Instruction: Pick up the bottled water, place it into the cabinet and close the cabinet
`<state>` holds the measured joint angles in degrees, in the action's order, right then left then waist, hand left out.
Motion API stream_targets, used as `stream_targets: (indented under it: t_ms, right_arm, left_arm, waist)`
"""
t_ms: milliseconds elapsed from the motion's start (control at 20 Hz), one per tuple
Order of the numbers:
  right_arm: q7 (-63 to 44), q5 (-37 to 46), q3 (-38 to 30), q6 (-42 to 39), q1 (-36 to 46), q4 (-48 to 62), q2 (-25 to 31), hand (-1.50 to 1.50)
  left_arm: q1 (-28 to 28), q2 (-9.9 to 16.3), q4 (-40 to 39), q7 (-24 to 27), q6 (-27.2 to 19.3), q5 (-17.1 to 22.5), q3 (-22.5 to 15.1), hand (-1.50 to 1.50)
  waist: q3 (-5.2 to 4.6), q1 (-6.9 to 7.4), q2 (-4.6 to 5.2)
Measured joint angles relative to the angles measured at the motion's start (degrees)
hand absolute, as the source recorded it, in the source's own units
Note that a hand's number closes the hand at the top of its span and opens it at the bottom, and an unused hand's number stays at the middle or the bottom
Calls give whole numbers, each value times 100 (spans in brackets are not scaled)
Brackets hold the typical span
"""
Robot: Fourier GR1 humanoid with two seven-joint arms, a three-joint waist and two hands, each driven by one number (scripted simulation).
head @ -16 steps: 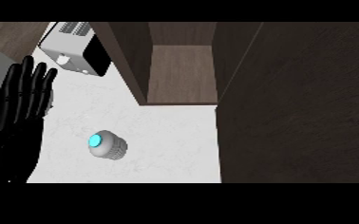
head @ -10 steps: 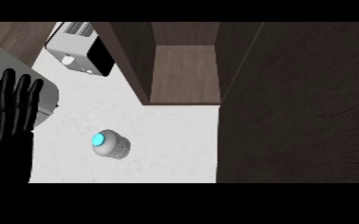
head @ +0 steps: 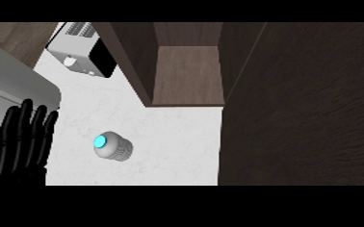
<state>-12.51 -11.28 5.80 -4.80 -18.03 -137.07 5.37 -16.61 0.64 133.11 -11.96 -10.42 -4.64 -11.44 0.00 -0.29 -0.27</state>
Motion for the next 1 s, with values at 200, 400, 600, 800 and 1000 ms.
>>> stream_targets:
  t_ms: [200,400,600,800,1000]
  right_arm:
    - [23,24,138,-96,-364,-96,-30,-150]
    - [230,47,177,-277,-838,-161,-14,-150]
    - [457,132,403,-345,-1207,-193,-115,-150]
    - [549,187,556,-347,-1391,-235,-143,-150]
    - [632,196,407,-434,-1551,-290,-43,-150]
  left_arm:
    - [-370,-39,263,-179,-334,-451,-575,-150]
    - [-849,-28,280,43,-448,-603,-851,-150]
    - [-1138,47,225,228,-460,-556,-817,-150]
    - [-1164,-20,-130,537,-760,-647,-881,-150]
    - [-1134,-31,-570,880,-864,-471,-595,-150]
  waist:
    - [1,9,4]
    - [0,4,1]
    - [-1,3,3]
    - [-2,-1,7]
    - [-3,-8,9]
